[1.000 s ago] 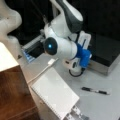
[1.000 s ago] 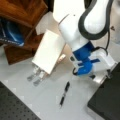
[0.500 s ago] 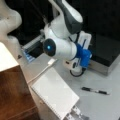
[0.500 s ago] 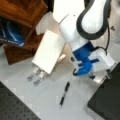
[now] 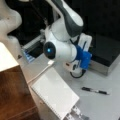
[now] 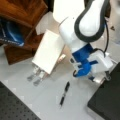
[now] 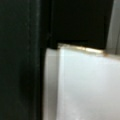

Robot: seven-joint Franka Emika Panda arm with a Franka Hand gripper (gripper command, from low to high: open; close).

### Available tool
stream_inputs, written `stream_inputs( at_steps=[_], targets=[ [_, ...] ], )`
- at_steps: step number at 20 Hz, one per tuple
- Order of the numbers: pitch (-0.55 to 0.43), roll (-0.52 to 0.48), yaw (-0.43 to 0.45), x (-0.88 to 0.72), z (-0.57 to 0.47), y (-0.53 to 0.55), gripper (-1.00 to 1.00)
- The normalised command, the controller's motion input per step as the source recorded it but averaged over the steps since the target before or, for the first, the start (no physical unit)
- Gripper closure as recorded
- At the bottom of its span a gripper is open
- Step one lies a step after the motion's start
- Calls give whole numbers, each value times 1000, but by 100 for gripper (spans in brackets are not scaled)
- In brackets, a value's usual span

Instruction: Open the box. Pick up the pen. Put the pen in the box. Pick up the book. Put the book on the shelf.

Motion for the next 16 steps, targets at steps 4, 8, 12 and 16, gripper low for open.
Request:
stream_inputs(
  at_steps=[4, 8, 12, 16],
  targets=[
    [-85, 165, -14, 130, -136, -93, 100],
    [-77, 163, -22, 121, -93, -65, 100],
    [-67, 161, -28, 122, -74, -48, 100],
    [-59, 148, -24, 126, -108, -55, 100]
  ],
)
